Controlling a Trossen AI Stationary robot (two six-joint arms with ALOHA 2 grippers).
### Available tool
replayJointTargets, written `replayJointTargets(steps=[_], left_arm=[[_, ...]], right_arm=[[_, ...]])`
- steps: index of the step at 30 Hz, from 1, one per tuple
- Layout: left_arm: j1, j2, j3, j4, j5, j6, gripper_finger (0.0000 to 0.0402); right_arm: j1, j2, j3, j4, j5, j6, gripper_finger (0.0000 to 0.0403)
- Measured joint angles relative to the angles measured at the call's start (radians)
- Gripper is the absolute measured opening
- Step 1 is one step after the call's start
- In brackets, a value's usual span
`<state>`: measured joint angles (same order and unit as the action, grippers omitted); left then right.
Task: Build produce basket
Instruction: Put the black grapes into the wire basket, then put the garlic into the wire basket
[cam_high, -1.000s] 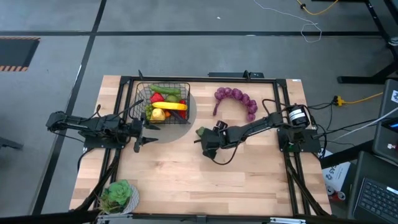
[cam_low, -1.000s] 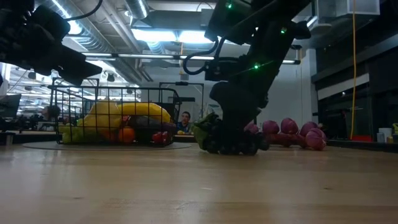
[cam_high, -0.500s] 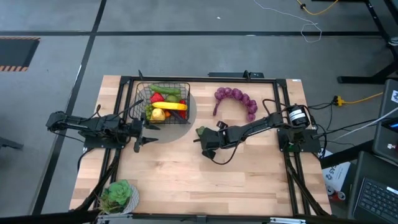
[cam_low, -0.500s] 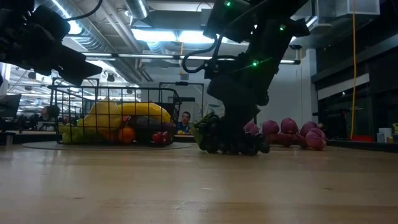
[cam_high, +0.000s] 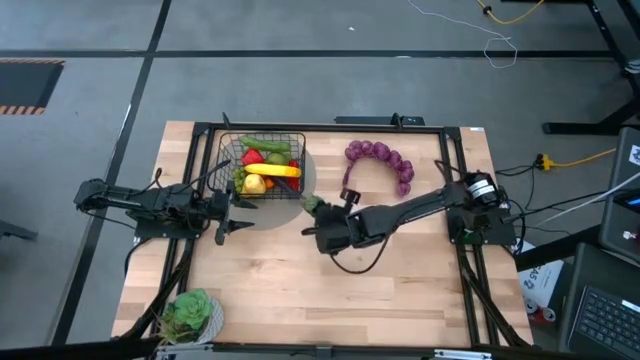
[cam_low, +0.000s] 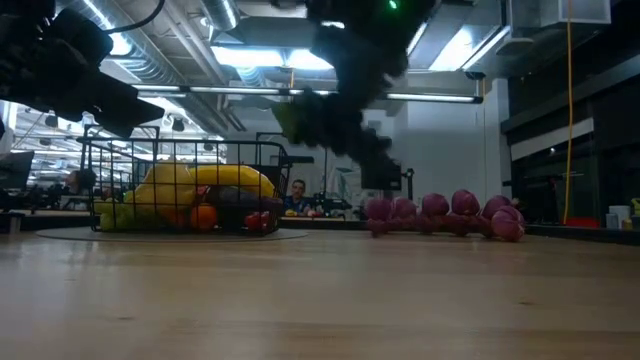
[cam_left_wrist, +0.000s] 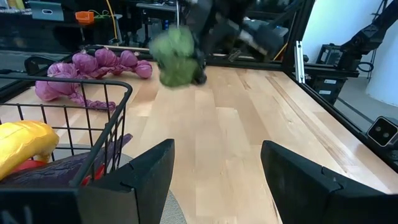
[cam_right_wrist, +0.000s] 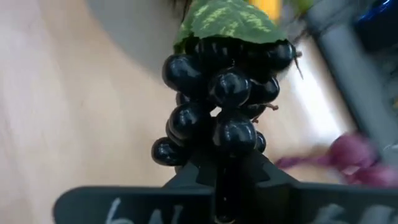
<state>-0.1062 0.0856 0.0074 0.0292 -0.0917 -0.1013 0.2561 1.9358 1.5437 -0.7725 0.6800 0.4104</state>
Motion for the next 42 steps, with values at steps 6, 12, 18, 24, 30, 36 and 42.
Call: replayJointTargets(steps=[6,12,18,24,30,36,42], left_arm=[[0.0,0.0,0.0,0.0,0.0,0.0,0.0235],[0.0,0.0,0.0,0.0,0.0,0.0,0.0235],[0.0,0.0,0.0,0.0,0.0,0.0,0.0235],[0.0,0.0,0.0,0.0,0.0,0.0,0.0235],[0.0,0.0,0.0,0.0,0.0,0.0,0.0235],[0.0,0.0,0.0,0.0,0.0,0.0,0.0235],[0.0,0.0,0.0,0.001,0.0,0.0,0.0235]], right_arm=[[-0.072,0.0,0.103,0.096,0.03,-0.174,0.0011],[-0.194,0.002,0.114,0.462,-0.192,-0.368,0.0011],[-0.328,0.033,0.114,0.63,-0.368,-0.363,0.0012],[-0.391,0.064,0.114,0.729,-0.582,-0.337,0.005],[-0.398,0.067,0.114,0.729,-0.584,-0.283,0.0143],[-0.399,0.067,0.114,0.728,-0.571,-0.285,0.0212],[-0.4,0.064,0.133,0.712,-0.583,-0.284,0.0234]])
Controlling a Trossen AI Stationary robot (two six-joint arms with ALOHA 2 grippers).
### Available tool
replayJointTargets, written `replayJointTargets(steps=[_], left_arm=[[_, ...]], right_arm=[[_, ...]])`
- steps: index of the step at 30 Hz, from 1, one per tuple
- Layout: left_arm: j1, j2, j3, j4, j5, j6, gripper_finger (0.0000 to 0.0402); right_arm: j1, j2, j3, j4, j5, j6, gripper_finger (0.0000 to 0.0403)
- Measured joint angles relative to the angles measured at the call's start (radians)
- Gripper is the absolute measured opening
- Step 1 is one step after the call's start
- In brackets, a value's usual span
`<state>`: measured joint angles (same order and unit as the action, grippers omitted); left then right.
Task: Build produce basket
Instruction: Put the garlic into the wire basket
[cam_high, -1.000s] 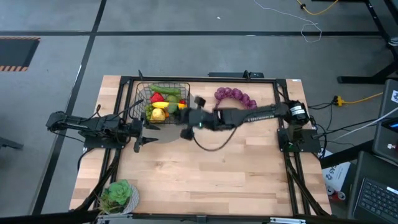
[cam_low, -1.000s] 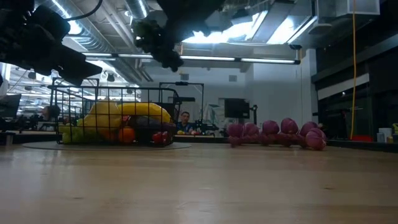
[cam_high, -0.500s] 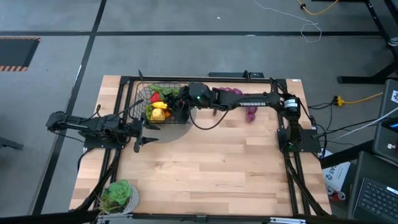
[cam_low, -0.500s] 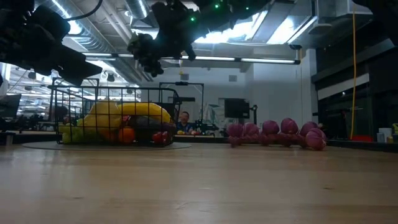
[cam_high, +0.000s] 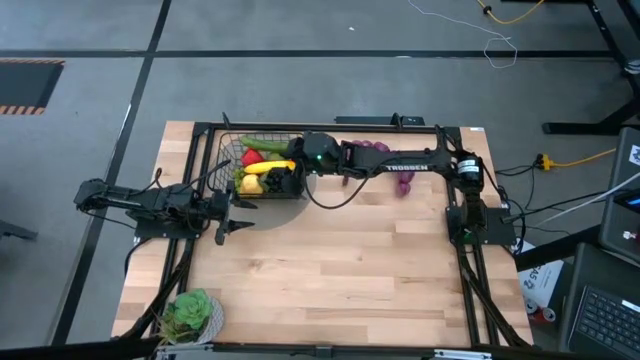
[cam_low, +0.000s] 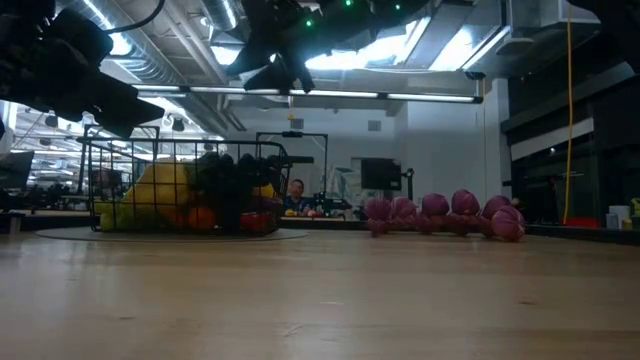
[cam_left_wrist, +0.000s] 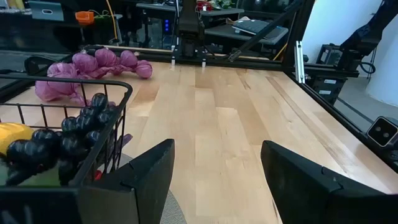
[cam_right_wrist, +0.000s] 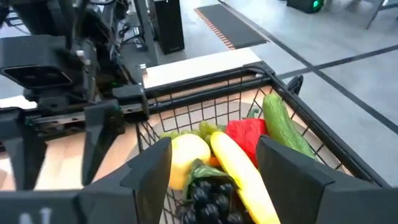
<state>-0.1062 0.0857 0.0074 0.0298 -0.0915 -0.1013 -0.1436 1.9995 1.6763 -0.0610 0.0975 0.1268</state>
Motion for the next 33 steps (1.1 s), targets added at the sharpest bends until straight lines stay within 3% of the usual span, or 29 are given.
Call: replayJointTargets(steps=[6,12,17,33], left_arm=[[0.0,0.0,0.0,0.0,0.0,0.0,0.0235],[0.0,0.0,0.0,0.0,0.0,0.0,0.0235],[0.0,0.0,0.0,0.0,0.0,0.0,0.0235],[0.0,0.0,0.0,0.0,0.0,0.0,0.0235]], right_arm=[[-0.006,-0.002,0.127,-0.221,0.064,0.003,0.0235],[-0.016,-0.002,0.322,-0.65,0.204,-0.034,0.0235],[-0.068,-0.003,0.438,-0.93,0.225,-0.104,0.0236],[-0.322,-0.003,0.471,-1.508,0.222,-0.133,0.0236]])
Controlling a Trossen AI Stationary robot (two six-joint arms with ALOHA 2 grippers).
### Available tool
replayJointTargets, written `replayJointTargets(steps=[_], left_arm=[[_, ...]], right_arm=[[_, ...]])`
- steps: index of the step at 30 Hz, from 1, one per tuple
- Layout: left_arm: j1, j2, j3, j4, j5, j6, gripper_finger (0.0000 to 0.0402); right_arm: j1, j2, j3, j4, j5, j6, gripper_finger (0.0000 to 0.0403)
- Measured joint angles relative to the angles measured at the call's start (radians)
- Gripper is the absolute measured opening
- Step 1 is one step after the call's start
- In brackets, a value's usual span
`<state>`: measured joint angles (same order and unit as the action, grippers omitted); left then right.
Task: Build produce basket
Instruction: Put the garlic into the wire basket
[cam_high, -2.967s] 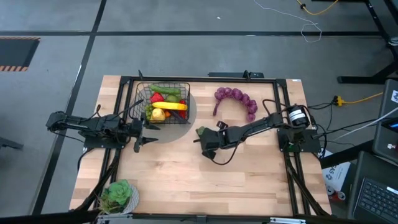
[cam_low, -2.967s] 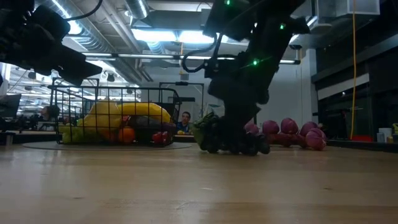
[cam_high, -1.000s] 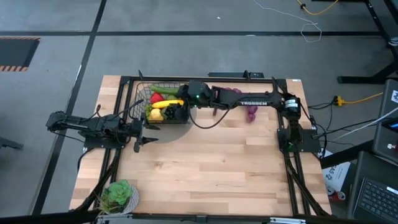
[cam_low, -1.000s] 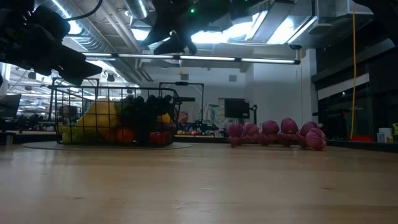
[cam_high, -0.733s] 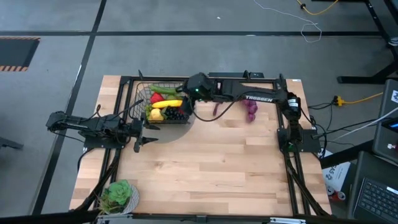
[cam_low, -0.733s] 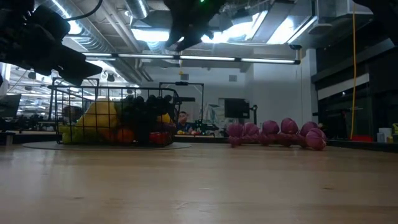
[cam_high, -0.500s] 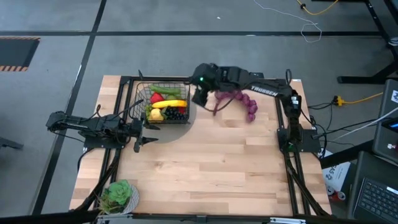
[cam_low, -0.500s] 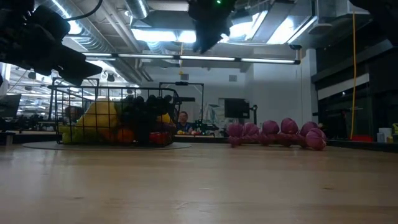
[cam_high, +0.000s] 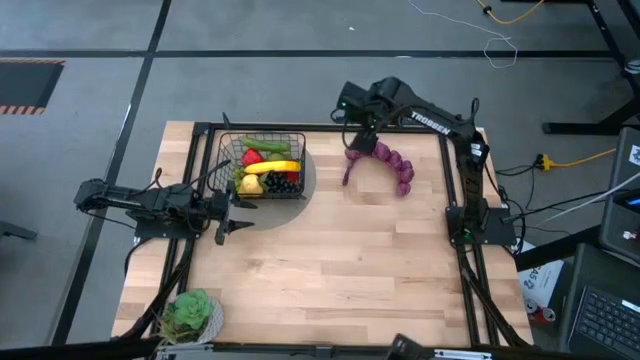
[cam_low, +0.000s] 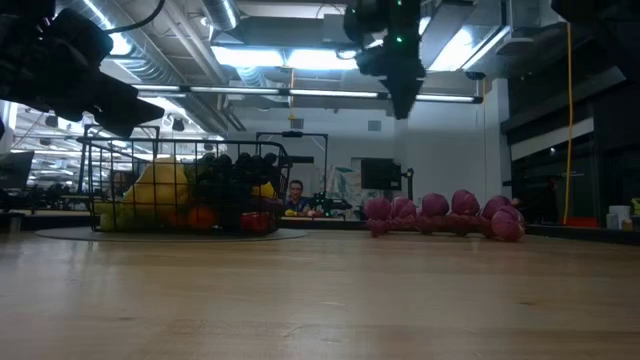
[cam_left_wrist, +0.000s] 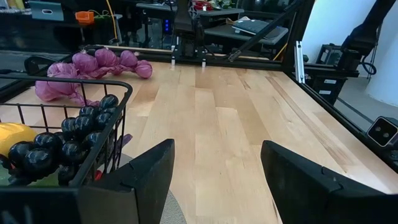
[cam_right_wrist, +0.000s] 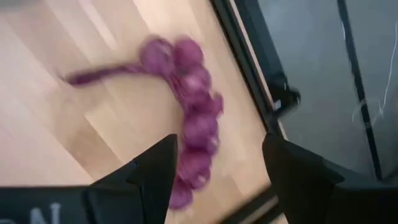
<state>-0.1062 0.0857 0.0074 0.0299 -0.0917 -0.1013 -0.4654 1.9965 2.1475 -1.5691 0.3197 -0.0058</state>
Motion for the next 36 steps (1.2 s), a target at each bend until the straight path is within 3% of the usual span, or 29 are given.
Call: replayJointTargets(steps=[7,17,23,30,36], left_arm=[[0.0,0.0,0.0,0.0,0.0,0.0,0.0235],[0.0,0.0,0.0,0.0,0.0,0.0,0.0235],[0.0,0.0,0.0,0.0,0.0,0.0,0.0235],[0.0,0.0,0.0,0.0,0.0,0.0,0.0235],[0.0,0.0,0.0,0.0,0.0,0.0,0.0235]], right_arm=[[-0.07,-0.011,-0.066,-0.001,-0.056,-0.011,0.0236],[-0.134,-0.043,-0.372,-0.005,-0.087,-0.004,0.0236],[-0.164,-0.061,-0.483,0.0,-0.09,-0.04,0.0236],[-0.166,-0.24,-0.492,-0.001,-0.141,-0.071,0.0236],[-0.168,-0.456,-0.538,0.118,-0.093,0.063,0.0236]])
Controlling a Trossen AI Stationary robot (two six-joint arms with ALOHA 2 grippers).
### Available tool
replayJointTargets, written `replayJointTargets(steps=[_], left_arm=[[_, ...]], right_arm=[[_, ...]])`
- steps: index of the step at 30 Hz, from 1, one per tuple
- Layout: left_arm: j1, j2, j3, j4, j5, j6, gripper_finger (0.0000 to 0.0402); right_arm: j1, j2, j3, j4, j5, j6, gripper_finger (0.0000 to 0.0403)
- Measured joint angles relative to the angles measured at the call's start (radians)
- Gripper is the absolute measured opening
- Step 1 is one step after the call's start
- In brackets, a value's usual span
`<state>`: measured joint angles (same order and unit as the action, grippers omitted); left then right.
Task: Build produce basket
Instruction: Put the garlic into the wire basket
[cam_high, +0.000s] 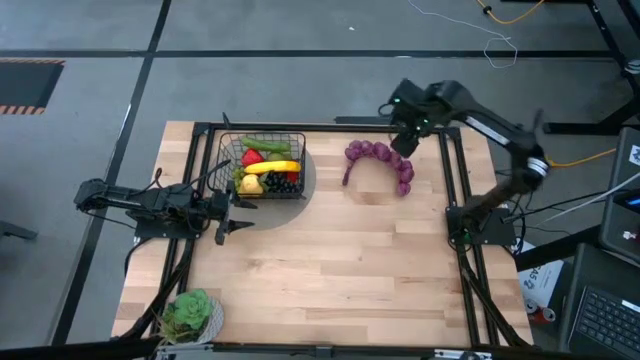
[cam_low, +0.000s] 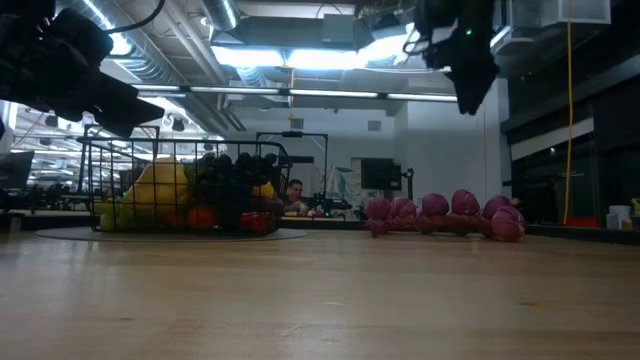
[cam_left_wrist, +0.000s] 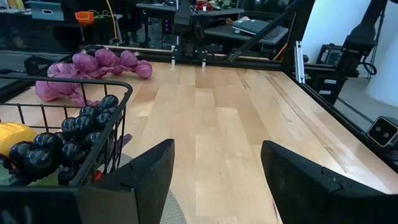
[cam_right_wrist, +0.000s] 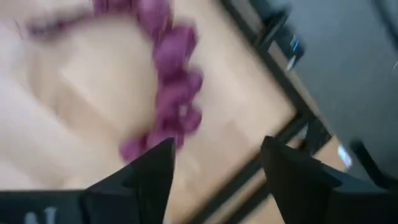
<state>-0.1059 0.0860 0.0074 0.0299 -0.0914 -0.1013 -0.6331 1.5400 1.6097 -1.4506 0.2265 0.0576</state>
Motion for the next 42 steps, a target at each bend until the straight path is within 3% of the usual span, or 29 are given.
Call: replayJointTargets(steps=[9,15,19,42], left_arm=[[0.0,0.0,0.0,0.0,0.0,0.0,0.0235],[0.0,0.0,0.0,0.0,0.0,0.0,0.0235],[0.0,0.0,0.0,0.0,0.0,0.0,0.0235],[0.0,0.0,0.0,0.0,0.0,0.0,0.0235]], right_arm=[[0.0,-0.295,-0.433,0.552,0.008,0.069,0.0236],[0.0,-0.328,-0.72,0.866,0.008,0.072,0.0236],[0.0,-0.307,-0.834,1.005,-0.028,0.074,0.0236],[0.003,-0.012,-0.863,1.05,-0.038,0.08,0.0236]])
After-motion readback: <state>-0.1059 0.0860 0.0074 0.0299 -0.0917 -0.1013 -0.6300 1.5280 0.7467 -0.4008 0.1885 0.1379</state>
